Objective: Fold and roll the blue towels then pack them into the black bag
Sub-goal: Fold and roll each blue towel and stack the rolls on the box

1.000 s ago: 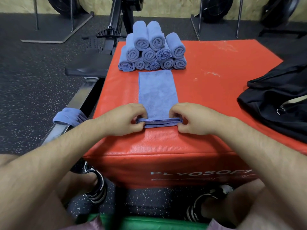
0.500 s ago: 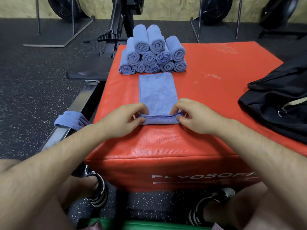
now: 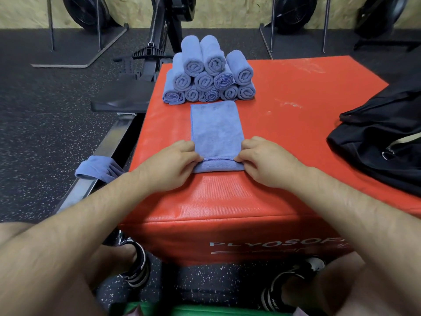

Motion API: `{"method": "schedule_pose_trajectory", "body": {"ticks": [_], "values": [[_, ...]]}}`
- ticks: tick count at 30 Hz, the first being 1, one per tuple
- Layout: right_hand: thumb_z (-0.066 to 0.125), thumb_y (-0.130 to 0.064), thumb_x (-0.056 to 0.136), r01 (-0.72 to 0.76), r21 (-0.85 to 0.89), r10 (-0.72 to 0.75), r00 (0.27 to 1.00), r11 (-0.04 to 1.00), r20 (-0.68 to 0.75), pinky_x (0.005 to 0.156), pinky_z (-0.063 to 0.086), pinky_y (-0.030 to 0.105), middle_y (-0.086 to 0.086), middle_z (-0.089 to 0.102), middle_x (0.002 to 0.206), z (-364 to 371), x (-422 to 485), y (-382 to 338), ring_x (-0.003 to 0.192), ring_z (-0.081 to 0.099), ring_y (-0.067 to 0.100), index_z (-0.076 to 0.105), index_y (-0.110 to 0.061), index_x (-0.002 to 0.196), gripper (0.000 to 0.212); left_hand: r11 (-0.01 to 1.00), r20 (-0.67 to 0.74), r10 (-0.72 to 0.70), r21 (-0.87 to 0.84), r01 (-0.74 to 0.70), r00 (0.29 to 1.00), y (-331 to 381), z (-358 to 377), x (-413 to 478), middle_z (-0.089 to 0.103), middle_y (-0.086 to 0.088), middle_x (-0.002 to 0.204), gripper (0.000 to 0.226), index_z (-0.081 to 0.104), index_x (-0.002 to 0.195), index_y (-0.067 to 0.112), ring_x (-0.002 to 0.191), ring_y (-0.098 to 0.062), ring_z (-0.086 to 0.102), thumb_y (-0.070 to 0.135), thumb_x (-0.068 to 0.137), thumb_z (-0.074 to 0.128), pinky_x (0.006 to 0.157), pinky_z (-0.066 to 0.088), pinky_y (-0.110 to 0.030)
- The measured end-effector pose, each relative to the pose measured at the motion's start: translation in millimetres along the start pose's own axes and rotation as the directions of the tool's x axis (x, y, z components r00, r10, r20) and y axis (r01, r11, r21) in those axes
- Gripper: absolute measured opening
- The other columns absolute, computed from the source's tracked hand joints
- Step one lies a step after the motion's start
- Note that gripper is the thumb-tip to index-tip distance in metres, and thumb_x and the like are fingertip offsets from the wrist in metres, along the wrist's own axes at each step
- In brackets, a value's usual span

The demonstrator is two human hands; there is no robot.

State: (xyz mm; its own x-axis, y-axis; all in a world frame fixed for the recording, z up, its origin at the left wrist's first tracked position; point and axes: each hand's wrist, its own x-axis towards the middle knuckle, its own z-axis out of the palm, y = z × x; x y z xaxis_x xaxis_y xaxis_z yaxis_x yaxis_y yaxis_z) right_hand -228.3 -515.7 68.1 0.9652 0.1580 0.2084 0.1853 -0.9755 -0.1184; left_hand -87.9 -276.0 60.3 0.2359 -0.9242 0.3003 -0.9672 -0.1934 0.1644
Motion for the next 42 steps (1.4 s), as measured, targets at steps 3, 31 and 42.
{"method": "schedule_pose_trajectory", "body": {"ticks": [3,31,42], "values": [[0.055,-0.023,0.078,-0.030,0.052,0.027,0.998,0.998,0.055,0.076,0.049,0.038,-0.002,0.054,0.088,-2,-1,-1,0.086,0.050,0.021,0.072,-0.016,0.099,0.027,1.000,0.056,0.009,-0.011,-0.009,0.998,-2,-3,-3,0.049,-0.002,0.089,0.029,0.069,0.111,0.006,0.084,-0.023,0.049,0.029,0.096,0.060,0.078,0.036,-0.026],[0.059,-0.028,0.078,-0.030,0.067,0.029,0.999,0.997,0.017,0.081,0.048,0.040,-0.003,0.056,0.099,-1,4,6,0.091,0.049,0.021,0.058,-0.020,0.102,0.025,0.997,0.022,-0.071,0.003,0.071,0.997,-7,-1,11,0.058,0.001,0.099,0.031,0.062,0.106,0.015,0.088,-0.023,0.054,0.040,0.088,0.067,0.083,0.047,-0.036],[0.062,-0.020,0.083,-0.267,0.346,0.218,0.960,0.899,0.174,0.079,0.050,0.040,-0.002,0.065,0.095,-16,7,2,0.084,0.060,0.024,0.052,-0.024,0.107,0.027,0.903,0.162,-0.310,-0.260,0.343,0.937,-15,-8,11,0.066,0.007,0.110,0.027,0.066,0.122,0.019,0.089,-0.004,0.057,0.020,0.094,0.066,0.075,0.035,-0.006]]}}
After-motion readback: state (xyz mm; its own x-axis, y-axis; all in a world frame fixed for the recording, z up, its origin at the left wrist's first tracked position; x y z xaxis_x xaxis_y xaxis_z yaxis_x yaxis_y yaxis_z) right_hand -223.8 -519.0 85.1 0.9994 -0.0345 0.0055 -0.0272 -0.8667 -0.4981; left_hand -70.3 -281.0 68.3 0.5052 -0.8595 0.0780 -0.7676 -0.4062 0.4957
